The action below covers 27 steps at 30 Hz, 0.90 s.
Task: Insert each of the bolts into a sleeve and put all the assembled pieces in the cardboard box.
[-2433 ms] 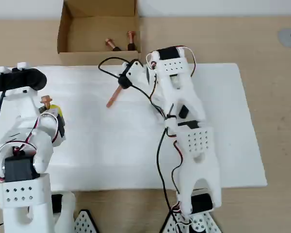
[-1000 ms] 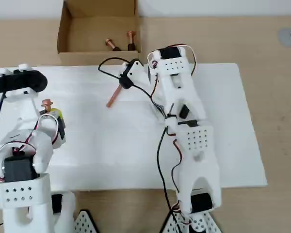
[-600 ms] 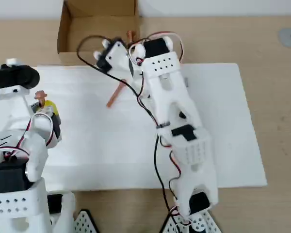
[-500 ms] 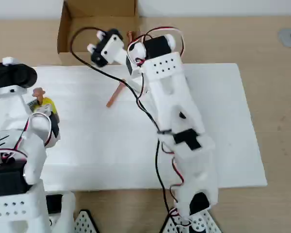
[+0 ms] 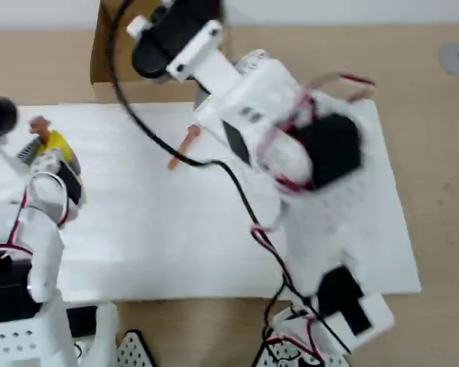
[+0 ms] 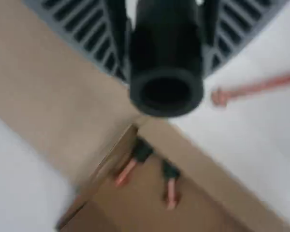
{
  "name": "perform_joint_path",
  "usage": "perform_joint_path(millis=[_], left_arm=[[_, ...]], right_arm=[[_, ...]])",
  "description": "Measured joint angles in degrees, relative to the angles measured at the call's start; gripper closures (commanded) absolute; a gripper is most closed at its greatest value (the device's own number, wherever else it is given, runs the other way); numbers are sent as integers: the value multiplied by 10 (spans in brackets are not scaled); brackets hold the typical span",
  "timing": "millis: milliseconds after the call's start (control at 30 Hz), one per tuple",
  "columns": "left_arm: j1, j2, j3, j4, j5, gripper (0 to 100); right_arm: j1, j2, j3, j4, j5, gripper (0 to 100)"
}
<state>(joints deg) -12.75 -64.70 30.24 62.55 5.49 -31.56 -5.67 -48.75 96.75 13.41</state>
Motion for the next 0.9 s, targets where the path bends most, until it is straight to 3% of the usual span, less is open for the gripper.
perform_joint_path(millis=[233,433,600,700,900], left_arm=[[-11,0,0,-79,30,991],[-11,0,0,-102,30,988],[-11,-20,0,-102,30,987],[24,-65,0,-99,30,990],[147,-170,6,-68,-31,991]], right_arm=[[15,-84,1,-10,-95,989],[-21,-147,51,47,-93,989],[-76,-216,202,50,-129,989],[-105,-262,327,24,-131,989],[-108,-365,600,-164,-132,989]])
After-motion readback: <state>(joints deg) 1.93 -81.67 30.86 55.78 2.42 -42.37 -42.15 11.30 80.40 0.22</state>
